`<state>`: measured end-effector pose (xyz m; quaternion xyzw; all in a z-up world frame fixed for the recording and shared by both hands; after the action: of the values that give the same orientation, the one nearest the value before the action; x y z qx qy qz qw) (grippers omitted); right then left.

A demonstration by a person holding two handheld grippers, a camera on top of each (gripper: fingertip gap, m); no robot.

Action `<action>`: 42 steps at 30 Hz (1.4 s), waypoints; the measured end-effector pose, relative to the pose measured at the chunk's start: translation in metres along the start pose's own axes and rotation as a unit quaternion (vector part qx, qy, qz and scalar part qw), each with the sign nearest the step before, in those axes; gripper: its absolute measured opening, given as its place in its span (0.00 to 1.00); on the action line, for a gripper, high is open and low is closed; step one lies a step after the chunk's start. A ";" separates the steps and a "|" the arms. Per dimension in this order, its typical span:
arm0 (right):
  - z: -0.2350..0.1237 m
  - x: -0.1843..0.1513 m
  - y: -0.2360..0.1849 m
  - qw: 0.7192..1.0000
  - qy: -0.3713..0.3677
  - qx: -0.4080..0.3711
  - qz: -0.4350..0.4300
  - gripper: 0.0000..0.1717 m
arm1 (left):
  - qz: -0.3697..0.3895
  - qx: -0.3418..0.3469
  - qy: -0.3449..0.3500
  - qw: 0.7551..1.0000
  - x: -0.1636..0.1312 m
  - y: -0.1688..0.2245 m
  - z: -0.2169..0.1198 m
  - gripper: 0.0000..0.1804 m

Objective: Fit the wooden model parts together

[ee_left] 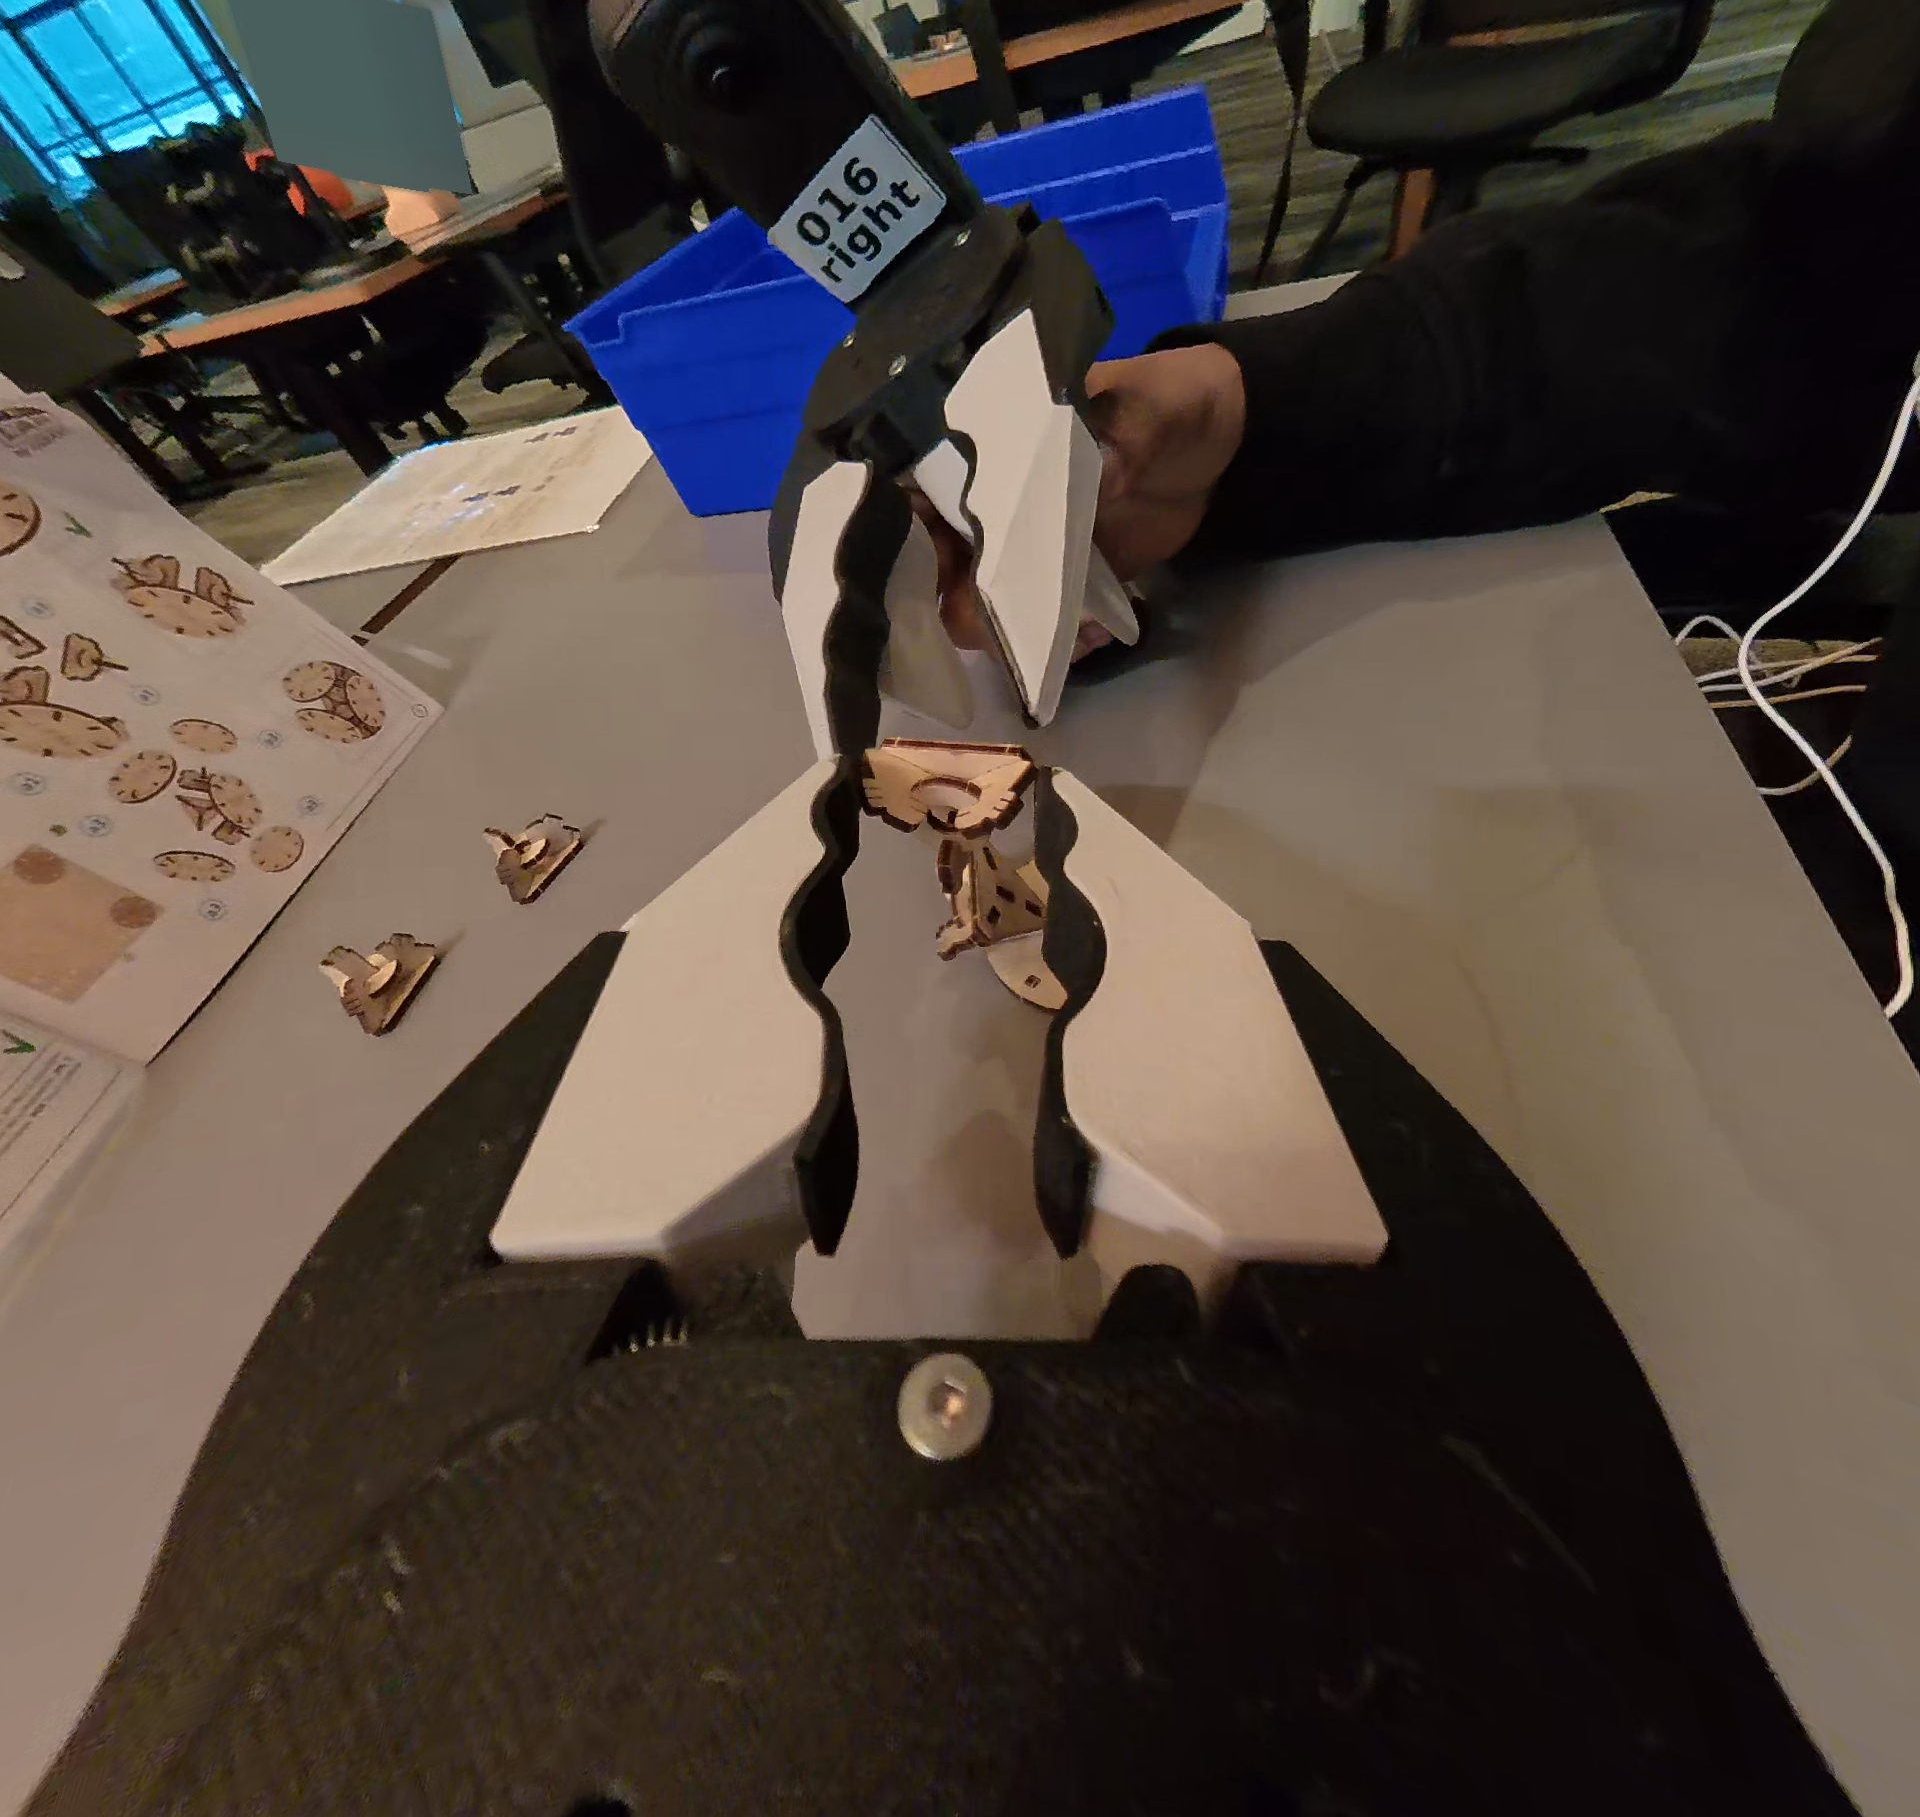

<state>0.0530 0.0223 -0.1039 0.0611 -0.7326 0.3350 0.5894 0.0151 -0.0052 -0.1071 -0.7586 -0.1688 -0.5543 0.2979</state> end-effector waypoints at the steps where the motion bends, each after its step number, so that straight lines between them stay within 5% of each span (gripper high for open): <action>1: 0.000 -0.001 0.000 1.000 -0.003 0.001 0.002 0.22 | -0.001 0.002 -0.001 1.000 0.000 -0.001 0.000 0.18; 15: 0.003 -0.004 -0.001 1.000 -0.025 -0.007 -0.008 0.14 | 0.002 0.005 -0.005 1.000 -0.002 0.000 0.002 0.18; 19: -0.004 -0.004 0.005 0.999 -0.029 -0.030 -0.004 0.14 | -0.022 0.026 -0.004 0.999 -0.002 -0.010 0.003 0.30; 24: -0.012 0.001 0.007 0.999 -0.015 -0.037 0.007 0.14 | -0.102 0.027 0.005 0.994 -0.002 -0.029 -0.002 0.33; 29: -0.012 0.001 0.006 0.995 0.013 -0.003 0.095 0.14 | -0.191 0.013 0.017 0.981 -0.004 -0.047 -0.006 0.33; 34: -0.023 0.015 0.005 0.957 0.142 0.096 0.234 0.14 | -0.229 0.002 0.014 0.973 -0.008 -0.055 -0.008 0.33; 42: -0.020 0.014 0.004 0.966 0.120 0.087 0.213 0.14 | -0.227 -0.002 0.011 0.974 -0.008 -0.054 -0.007 0.31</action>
<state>0.0639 0.0406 -0.0914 -0.0859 -0.6204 0.5200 0.5808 -0.0245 0.0325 -0.0988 -0.6951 -0.3325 -0.6159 0.1644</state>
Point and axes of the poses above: each gripper's, where its closed fingertips meet, z out along the fingers, x out of its top, y = z × x across the jaws, the point moved 3 cm from there along -z, back along the fingers, and after that the axes turned 11 degrees about x, right-handed, at the moved point
